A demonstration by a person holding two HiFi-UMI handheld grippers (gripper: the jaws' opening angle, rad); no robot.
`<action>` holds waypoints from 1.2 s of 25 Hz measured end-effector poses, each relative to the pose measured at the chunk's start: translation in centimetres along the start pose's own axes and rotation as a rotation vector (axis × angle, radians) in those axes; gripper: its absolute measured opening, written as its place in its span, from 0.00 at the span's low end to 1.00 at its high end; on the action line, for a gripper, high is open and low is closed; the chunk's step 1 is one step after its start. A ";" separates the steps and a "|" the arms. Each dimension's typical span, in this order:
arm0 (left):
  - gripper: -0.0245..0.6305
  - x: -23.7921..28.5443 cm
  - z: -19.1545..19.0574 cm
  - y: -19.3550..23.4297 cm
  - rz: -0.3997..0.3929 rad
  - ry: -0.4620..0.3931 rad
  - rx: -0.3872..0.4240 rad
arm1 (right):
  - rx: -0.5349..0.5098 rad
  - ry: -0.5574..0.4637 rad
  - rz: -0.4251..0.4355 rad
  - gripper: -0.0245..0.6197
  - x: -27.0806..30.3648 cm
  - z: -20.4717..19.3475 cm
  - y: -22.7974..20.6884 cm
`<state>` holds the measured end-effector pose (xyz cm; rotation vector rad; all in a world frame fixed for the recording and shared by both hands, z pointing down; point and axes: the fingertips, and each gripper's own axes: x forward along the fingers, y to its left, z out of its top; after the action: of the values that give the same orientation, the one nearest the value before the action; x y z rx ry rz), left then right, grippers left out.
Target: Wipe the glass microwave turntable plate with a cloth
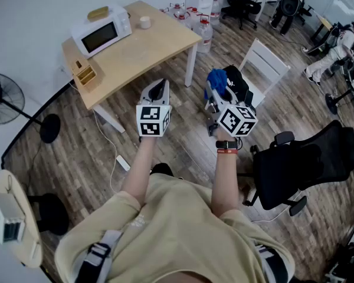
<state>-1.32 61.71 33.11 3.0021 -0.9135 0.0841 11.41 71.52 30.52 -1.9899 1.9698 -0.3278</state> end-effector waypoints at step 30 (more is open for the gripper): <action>0.07 25.7 -4.5 23.4 0.134 0.098 -0.112 | 0.133 0.317 0.187 0.25 36.3 -6.0 -8.5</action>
<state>6.69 28.02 38.65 2.8049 -1.0704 0.1725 17.77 34.91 37.05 -1.7404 2.2363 -0.7446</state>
